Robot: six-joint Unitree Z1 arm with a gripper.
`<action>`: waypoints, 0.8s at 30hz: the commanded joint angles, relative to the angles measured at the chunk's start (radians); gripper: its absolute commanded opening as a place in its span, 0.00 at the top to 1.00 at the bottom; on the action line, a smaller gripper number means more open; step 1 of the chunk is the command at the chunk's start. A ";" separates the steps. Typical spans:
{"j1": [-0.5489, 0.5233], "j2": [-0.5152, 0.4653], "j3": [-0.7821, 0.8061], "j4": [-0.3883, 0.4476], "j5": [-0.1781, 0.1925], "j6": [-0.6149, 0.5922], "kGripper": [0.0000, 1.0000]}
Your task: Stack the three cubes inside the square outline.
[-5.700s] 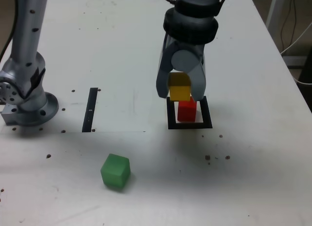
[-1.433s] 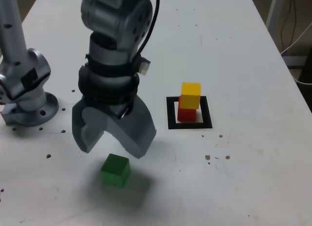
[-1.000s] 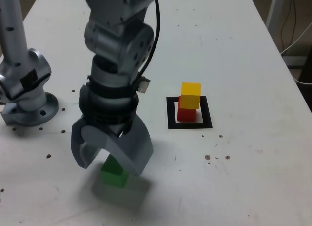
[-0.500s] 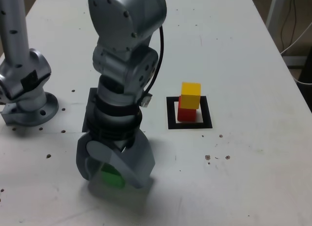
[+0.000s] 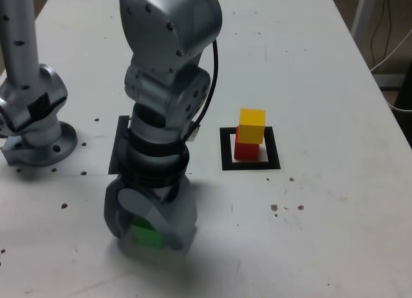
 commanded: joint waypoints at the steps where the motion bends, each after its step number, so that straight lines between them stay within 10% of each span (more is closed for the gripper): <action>1: 0.001 0.003 -0.004 -0.006 0.015 -0.004 0.55; 24: 0.001 -0.004 0.005 -0.007 0.023 -0.015 0.65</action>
